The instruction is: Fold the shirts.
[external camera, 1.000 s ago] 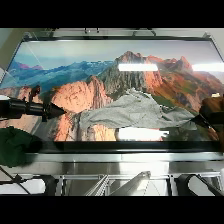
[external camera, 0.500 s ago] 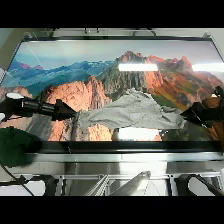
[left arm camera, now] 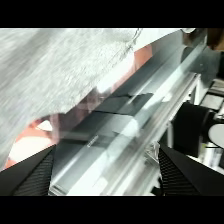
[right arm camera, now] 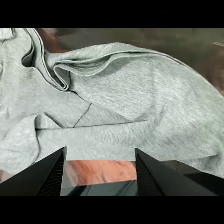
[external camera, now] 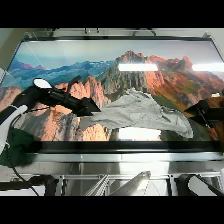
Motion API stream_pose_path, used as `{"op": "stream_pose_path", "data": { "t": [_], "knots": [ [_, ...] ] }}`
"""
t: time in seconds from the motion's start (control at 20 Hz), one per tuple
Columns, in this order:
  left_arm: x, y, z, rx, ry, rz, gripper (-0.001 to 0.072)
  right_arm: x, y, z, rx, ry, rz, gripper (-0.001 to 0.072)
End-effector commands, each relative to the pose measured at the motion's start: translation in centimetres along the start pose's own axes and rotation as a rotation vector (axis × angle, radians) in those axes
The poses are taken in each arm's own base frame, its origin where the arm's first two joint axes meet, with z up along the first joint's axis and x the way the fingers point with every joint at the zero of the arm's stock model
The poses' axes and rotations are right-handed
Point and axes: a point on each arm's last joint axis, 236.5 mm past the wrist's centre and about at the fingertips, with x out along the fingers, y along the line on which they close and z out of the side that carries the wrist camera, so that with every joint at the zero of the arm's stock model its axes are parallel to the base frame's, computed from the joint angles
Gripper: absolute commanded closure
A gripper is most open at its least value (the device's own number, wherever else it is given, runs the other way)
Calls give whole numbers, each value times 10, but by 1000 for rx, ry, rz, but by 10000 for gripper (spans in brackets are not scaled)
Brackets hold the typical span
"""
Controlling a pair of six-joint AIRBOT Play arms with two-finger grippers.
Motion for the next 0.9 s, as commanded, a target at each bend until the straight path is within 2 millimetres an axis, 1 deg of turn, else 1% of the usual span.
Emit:
{"op": "stream_pose_path", "data": {
  "t": [0.0,0.05,0.15,0.25,0.3,0.35,0.45,0.5,0.55,0.6,0.7,0.75,0.85],
  "knots": [
    [12,18,1,119,38,194,109,3,-5,4,-10,-7,-12,217],
    [-4,35,-2,113,73,280,159,2,-12,4,-5,-6,-31,217],
    [-38,66,-10,42,119,405,159,-1,-30,4,-6,-2,-91,217],
    [-60,87,-25,-49,149,414,159,-6,-55,2,47,3,-178,217],
    [-64,95,-32,-98,145,392,160,-7,-66,1,66,11,-213,217],
    [-65,107,-41,-142,146,388,159,-6,-74,-1,81,24,-238,217],
    [-58,126,-55,-176,144,384,159,3,-81,-5,98,64,-243,217],
    [-52,134,-59,-188,134,389,159,8,-85,-8,110,88,-244,217],
    [-46,136,-59,-195,117,379,159,13,-87,-10,123,110,-240,217],
    [-38,133,-57,-193,92,346,159,18,-90,-14,134,135,-238,217],
    [-25,121,-45,-174,28,260,160,26,-96,-18,144,172,-238,217],
    [-21,117,-41,-166,3,232,160,30,-99,-20,151,187,-239,217],
    [-16,115,-33,-178,-46,206,160,39,-102,-26,136,230,-238,218]
  ]
}}
